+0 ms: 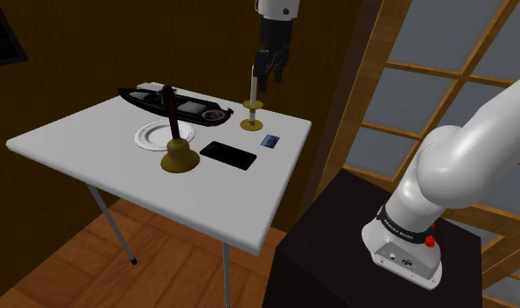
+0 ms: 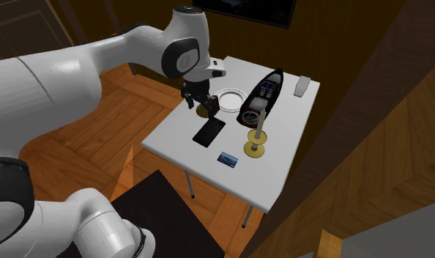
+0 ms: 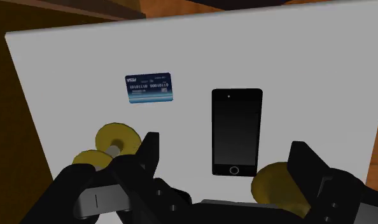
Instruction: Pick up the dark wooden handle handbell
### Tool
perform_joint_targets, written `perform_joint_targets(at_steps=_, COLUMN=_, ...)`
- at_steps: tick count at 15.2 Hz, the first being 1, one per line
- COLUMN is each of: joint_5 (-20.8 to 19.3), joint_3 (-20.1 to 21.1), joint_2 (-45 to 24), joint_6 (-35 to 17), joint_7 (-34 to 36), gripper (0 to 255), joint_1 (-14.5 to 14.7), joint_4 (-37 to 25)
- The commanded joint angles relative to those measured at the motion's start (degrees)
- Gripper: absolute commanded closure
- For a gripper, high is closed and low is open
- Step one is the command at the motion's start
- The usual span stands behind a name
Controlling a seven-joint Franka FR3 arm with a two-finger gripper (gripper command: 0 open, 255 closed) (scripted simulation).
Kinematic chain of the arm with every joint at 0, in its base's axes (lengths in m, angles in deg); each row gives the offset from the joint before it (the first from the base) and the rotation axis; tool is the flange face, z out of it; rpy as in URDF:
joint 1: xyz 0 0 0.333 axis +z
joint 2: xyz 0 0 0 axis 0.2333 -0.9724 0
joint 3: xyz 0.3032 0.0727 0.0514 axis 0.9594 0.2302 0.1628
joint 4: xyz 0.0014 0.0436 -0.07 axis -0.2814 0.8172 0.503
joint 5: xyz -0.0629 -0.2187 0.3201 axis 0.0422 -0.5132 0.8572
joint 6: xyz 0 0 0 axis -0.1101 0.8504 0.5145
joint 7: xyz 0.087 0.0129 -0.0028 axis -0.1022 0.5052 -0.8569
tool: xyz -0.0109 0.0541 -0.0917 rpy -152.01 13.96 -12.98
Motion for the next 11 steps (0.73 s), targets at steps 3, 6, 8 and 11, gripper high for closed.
perform_joint_targets(at_steps=3, joint_5=0.28, joint_3=1.86, joint_2=-7.44, joint_6=-1.55, joint_7=1.67, gripper=0, joint_1=1.02, joint_4=-6.84)
perform_joint_targets(at_steps=6, joint_5=0.04, joint_3=3.20, joint_2=-13.08, joint_6=-2.08, joint_7=3.02, gripper=0, joint_1=1.85, joint_4=-12.63)
perform_joint_targets(at_steps=8, joint_5=-0.32, joint_3=4.04, joint_2=-16.94, joint_6=-2.15, joint_7=3.93, gripper=0, joint_1=2.47, joint_4=-16.86)
perform_joint_targets(at_steps=11, joint_5=-1.15, joint_3=5.19, joint_2=-22.91, joint_6=-1.78, joint_7=5.32, gripper=0, joint_1=3.57, joint_4=-23.85)
